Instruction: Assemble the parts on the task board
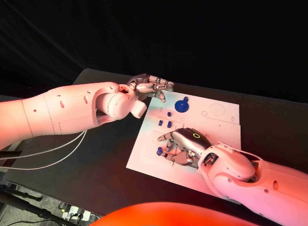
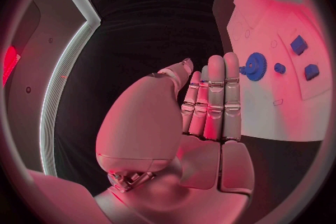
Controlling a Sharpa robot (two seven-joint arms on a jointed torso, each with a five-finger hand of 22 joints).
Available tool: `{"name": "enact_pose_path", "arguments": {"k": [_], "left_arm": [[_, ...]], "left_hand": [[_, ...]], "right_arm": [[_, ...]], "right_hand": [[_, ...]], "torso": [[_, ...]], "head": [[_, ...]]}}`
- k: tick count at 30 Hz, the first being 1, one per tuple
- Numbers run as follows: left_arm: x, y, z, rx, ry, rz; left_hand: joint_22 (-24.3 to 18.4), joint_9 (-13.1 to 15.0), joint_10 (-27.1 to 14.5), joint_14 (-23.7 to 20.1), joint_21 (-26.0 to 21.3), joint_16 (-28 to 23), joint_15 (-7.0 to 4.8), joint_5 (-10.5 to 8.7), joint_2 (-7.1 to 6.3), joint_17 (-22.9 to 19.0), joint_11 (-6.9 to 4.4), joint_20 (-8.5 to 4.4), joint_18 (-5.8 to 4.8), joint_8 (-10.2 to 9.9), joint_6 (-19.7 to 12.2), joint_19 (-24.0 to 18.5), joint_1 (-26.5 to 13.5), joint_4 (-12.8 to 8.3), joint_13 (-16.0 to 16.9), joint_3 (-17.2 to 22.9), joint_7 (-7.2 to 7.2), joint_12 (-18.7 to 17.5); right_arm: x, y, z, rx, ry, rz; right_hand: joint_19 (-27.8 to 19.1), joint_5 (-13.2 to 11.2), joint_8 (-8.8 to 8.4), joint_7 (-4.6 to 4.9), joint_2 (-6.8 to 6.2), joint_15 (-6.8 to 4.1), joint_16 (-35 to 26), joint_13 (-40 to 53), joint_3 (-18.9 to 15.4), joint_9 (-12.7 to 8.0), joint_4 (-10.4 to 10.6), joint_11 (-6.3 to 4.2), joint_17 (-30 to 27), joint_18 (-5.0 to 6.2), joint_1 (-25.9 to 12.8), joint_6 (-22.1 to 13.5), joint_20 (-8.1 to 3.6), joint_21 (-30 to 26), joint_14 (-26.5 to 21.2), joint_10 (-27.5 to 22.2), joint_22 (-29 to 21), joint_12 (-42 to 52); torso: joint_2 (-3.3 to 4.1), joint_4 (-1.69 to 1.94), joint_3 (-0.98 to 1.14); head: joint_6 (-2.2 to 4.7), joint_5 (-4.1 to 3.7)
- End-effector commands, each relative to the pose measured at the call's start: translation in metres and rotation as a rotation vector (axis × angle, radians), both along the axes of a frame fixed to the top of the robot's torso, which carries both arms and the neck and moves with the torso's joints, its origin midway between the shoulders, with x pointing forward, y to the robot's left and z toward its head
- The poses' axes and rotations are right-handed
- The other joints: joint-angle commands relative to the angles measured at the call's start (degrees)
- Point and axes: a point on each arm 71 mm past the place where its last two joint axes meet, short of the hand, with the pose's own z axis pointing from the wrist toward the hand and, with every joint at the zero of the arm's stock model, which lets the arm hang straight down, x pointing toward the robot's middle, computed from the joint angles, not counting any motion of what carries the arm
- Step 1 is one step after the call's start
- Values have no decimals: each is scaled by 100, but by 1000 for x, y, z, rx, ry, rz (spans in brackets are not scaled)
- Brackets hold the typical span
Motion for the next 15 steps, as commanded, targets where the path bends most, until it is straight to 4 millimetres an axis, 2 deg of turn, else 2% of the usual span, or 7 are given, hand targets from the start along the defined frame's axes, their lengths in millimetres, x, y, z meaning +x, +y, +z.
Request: {"name": "enact_pose_path", "arguments": {"k": [1,3,7,8,10,14,15], "left_arm": [[-1,-1,1,-4,-4,-21],[-1,-1,1,-3,-4,-21],[-1,0,0,-3,-4,-19],[-1,0,0,-2,-4,-19],[-1,1,0,-2,-4,-18],[-1,1,0,-1,-5,-16],[-1,1,0,-1,-6,-15]], "left_hand": [[-10,-6,-51,-20,-23,-25,4,5,-12,-9,6,28,35,31,-37,17,-50,9,2,-29,3,29],[-10,-6,-51,-20,-23,-25,4,5,-12,-9,6,28,35,31,-37,17,-50,9,2,-29,3,29],[-12,-6,-55,-20,-26,-25,5,5,-12,-9,6,29,35,33,-40,18,-53,10,2,-33,4,32],[-12,-6,-55,-20,-26,-25,5,5,-12,-9,6,29,35,33,-40,18,-53,10,2,-33,4,32],[-12,-6,-55,-20,-26,-25,5,5,-12,-9,6,29,35,33,-40,18,-53,10,2,-33,4,32],[-12,-6,-55,-20,-26,-25,5,5,-12,-9,6,29,35,33,-40,18,-53,10,2,-33,4,32],[-12,-6,-55,-20,-26,-25,5,5,-12,-9,6,29,35,33,-40,18,-53,10,2,-33,4,32]], "right_arm": [[-4,-4,8,56,-41,-9],[-5,-7,11,75,-42,-12],[-8,-21,25,169,-16,-34],[-7,-26,29,196,2,-47],[-4,-39,36,242,55,-84],[6,-72,48,305,212,-195],[8,-81,50,306,246,-219]], "right_hand": [[-6,15,17,14,-45,-55,23,11,-36,2,3,-27,-13,-31,17,2,-26,-27,242,4,904,-23],[-4,29,62,44,-34,-57,21,23,-50,22,3,-27,-18,-32,31,93,-31,-28,242,29,907,-9],[-48,111,267,128,44,-26,-47,100,-15,112,-40,26,-135,-13,153,550,-22,-137,217,218,869,119],[-58,126,334,161,66,-18,-56,137,-1,139,-56,35,-149,-8,187,693,-16,-163,214,291,861,177],[-103,143,445,134,69,-31,-77,230,-16,182,-71,8,-184,15,203,914,-13,-264,206,423,823,315],[-101,140,610,32,62,-100,-78,524,-146,261,-73,-86,-188,18,158,1155,-55,-274,211,620,827,702],[-89,153,655,7,45,-122,-75,670,-229,289,-69,-118,-183,12,121,1186,-75,-251,215,669,839,885]], "torso": [[0,3,2],[-4,-1,1],[-7,-3,-2],[-7,-7,-1],[-12,-7,-1],[-34,-15,-11],[-43,-17,-15]], "head": [[30,-32],[42,-53],[90,-117],[117,-160],[159,-251],[271,-570],[281,-610]]}}
